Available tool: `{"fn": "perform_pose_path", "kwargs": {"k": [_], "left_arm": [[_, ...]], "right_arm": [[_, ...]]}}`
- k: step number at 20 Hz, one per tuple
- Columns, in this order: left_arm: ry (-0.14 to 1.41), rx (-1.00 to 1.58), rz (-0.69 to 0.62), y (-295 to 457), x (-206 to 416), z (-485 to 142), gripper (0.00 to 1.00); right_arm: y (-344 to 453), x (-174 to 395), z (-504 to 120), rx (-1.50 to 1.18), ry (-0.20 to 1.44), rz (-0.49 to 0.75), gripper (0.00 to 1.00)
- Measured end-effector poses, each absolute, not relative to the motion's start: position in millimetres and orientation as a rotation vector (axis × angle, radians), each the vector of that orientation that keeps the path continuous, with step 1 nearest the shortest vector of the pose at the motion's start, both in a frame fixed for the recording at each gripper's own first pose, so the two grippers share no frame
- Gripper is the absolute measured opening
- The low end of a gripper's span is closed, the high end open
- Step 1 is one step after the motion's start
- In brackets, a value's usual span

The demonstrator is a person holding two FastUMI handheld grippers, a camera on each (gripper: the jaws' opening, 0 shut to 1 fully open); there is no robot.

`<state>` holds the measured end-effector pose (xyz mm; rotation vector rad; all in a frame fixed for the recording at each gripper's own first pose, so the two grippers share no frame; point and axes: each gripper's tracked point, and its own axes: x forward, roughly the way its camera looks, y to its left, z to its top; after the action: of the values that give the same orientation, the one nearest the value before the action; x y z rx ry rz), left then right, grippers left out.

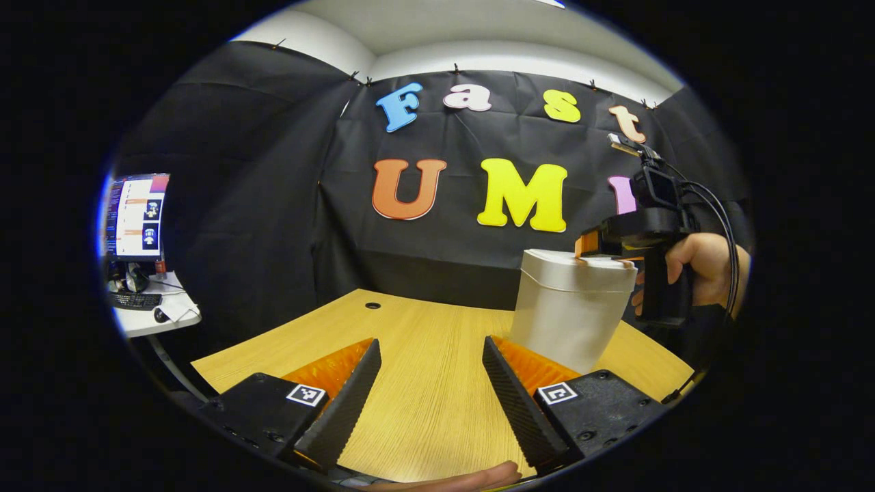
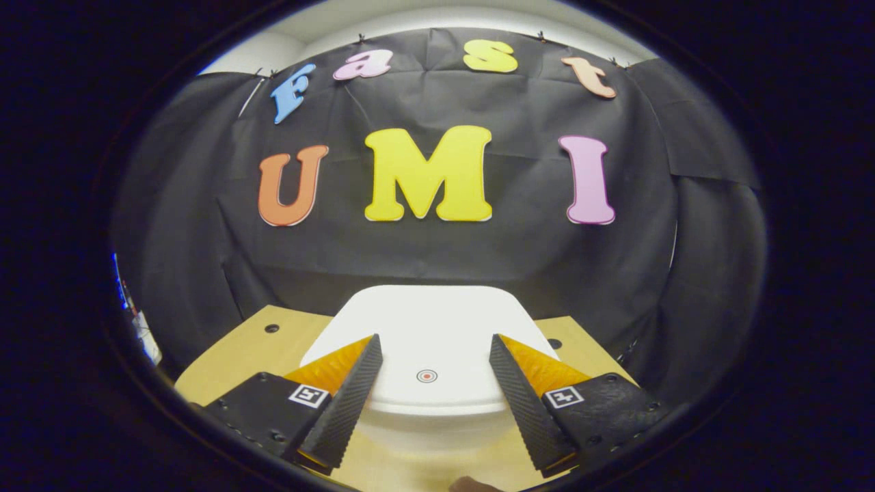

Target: Press the lid of the desktop garbage bin to open it, pick up the crumpled paper on the desktop and throw it into the bin, then pick up the pop can on the desktop and drop it into the bin, and finally close the garbage bin lid.

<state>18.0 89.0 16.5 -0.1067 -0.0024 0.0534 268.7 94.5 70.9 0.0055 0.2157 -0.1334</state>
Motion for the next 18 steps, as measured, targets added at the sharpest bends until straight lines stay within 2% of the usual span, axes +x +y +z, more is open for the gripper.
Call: {"fn": "perform_pose_path", "kwargs": {"k": [6, 14, 15, 18], "left_arm": [[0.009, -0.077, 0.061, 87.6, 21.3, 12.0, 0.96], [0.035, -0.106, 0.059, 89.3, 24.1, 6.6, 0.96], [0.03, -0.105, 0.066, 92.3, 24.5, 7.3, 0.96], [0.034, -0.113, 0.084, 99.4, 24.8, 5.4, 0.96]], "right_arm": [[98.3, 273.9, 68.6, -0.015, 0.016, -0.162, 1.0], [95.7, 266.2, 70.0, 0.009, 0.076, -0.071, 0.97], [91.9, 260.9, 70.9, 0.012, 0.083, -0.06, 1.0], [80.4, 244.1, 74.3, 0.049, 0.089, -0.069, 0.96]]}}
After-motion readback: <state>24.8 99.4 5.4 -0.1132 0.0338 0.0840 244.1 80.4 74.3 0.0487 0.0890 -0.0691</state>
